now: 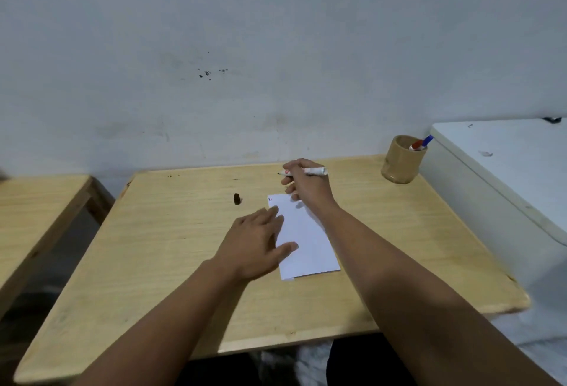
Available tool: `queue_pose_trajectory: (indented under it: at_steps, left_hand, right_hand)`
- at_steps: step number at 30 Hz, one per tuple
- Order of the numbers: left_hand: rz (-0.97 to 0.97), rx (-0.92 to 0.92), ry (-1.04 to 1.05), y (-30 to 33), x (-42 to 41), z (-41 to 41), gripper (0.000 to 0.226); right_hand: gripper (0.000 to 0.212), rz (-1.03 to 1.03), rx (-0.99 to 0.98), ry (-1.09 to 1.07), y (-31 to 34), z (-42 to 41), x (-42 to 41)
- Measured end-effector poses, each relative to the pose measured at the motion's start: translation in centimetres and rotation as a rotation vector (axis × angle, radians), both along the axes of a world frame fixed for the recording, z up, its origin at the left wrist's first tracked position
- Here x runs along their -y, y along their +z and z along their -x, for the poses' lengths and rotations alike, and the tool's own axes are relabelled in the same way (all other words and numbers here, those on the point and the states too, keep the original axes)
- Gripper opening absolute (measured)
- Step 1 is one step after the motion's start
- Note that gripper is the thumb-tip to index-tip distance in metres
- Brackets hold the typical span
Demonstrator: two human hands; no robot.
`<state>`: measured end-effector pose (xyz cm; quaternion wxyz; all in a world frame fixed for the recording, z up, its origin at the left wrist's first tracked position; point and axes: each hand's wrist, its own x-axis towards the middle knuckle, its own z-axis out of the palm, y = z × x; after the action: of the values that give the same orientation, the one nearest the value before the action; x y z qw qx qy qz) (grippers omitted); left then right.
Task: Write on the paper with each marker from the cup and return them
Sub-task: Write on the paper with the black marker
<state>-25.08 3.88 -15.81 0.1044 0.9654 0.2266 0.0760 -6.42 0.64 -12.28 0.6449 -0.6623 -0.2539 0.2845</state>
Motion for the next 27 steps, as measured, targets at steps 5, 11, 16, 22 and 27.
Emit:
queue_pose_trajectory:
  at_steps: [5,11,16,22,27]
  left_hand:
    - [0.029,0.02,0.009,-2.0,-0.2,0.4,0.08]
    - [-0.009,-0.01,0.078,-2.3,-0.2,0.6,0.093]
    - [0.001,-0.02,0.163,-2.0,0.1,0.8,0.099]
    - [0.009,-0.006,0.164,-2.0,0.1,0.7,0.098]
    - [0.01,-0.002,0.164,-2.0,0.0,0.7,0.098]
  right_hand:
    - [0.028,0.055,0.107,0.012,-2.4,1.5,-0.6]
    - [0.028,0.088,0.091,-0.048,-4.7,1.5,-0.9]
    - [0.027,0.102,0.112,-0.06,-5.3,1.4,-1.2]
    - [0.028,0.091,0.153,-0.037,-5.8,1.1,-1.3]
    - [0.03,0.103,0.185,-0.027,-6.0,0.9,-1.5]
